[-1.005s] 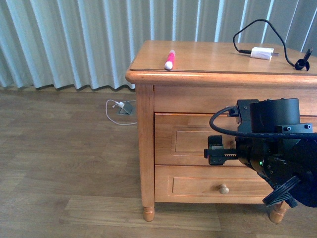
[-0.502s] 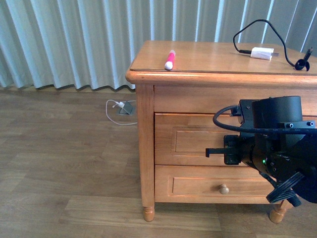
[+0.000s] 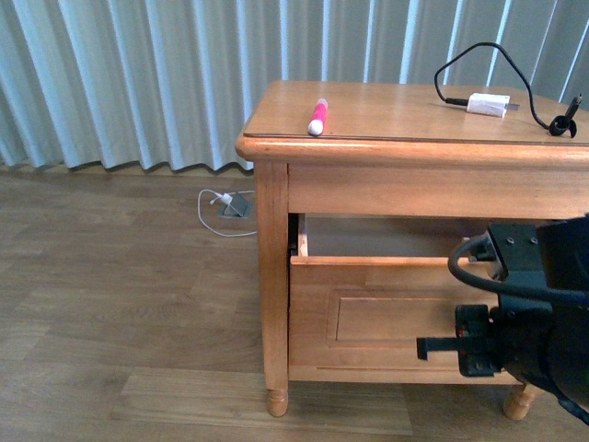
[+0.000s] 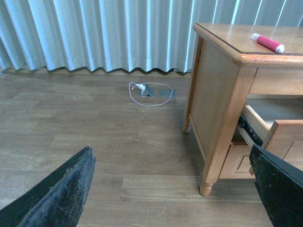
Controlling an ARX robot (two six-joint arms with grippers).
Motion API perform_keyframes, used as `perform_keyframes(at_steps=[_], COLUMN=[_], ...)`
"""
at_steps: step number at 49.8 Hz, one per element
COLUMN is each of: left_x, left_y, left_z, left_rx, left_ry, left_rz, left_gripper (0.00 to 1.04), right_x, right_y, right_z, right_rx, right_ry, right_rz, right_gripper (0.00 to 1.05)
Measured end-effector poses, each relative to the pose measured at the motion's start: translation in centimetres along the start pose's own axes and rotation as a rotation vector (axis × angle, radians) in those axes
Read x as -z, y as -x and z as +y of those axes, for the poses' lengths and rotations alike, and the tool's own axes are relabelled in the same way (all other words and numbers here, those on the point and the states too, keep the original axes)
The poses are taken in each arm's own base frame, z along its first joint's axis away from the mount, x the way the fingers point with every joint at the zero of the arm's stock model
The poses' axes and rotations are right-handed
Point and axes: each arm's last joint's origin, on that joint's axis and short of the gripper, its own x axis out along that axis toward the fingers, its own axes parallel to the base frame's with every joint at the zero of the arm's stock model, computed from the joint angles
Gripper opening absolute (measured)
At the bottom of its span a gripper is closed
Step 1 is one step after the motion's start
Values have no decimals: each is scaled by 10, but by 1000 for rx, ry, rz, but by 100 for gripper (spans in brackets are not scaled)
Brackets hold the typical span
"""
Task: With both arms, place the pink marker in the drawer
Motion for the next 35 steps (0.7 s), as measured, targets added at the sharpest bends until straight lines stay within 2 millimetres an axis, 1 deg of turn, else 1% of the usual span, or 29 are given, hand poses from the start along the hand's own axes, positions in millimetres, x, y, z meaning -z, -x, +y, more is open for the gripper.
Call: perform_keyframes(at_steps=[4,15,27,30,34,35], left_x=[0,0,0,0,0,0], left_y=[0,0,0,0,0,0], left_z=[0,0,0,0,0,0], left_rx=[0,0,0,0,0,0], left_ry=[0,0,0,0,0,0], left_rz=[0,0,0,0,0,0], left_gripper=[99,99,99,99,99,99], right_x=[7,19,28,29,27,27], right_y=[13,36,47,49,54,55], right_z=[-3,-8,-7,-7,-9,-9], right_rx=[-16,-58,-75,-74,-69,-68], right_ry=[4,36,63,64,58,57], right_rz=[10,54,52,50,54,54], right_gripper=[22,22,22,31,45,47])
